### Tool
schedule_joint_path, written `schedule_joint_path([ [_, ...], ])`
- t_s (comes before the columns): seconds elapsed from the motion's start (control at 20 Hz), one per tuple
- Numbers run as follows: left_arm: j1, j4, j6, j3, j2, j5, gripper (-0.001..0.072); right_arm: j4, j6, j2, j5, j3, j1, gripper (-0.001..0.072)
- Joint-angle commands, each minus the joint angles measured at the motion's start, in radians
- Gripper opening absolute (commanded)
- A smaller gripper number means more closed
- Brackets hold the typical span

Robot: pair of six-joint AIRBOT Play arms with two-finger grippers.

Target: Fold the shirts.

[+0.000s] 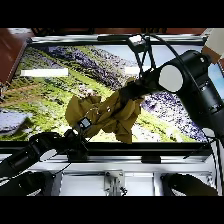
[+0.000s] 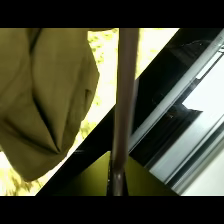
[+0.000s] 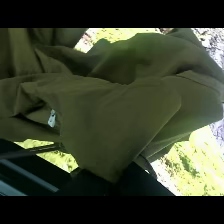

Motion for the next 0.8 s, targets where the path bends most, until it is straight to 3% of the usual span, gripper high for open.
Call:
schedule_joint_path([
  [0.0, 0.056, -0.045, 0.004, 0.033, -0.044, -0.006, 0.0046, 0.022, -0.032, 0.001, -0.008, 0.001, 0.068, 0.0067],
  [0.45, 0.06, -0.082, 0.005, 0.203, -0.184, -0.047, 0.0046, 0.004, -0.041, 0.0, -0.056, 0.001, 0.207, 0.007],
  [0.5, 0.061, -0.079, 0.005, 0.213, -0.183, -0.041, 0.0047, -0.011, -0.035, 0.0, -0.051, 0.001, 0.206, 0.0139],
  [0.55, 0.062, -0.077, 0.005, 0.222, -0.182, -0.04, 0.0047, -0.036, -0.027, 0.0, -0.047, 0.001, 0.206, 0.0397],
  [0.6, 0.062, -0.076, 0.005, 0.225, -0.182, -0.042, 0.0046, -0.051, -0.023, 0.001, -0.039, 0.001, 0.206, 0.0544],
  [0.75, 0.062, -0.077, 0.005, 0.225, -0.183, -0.067, 0.0047, -0.155, 0.031, 0.031, -0.031, 0.001, 0.201, 0.0544],
])
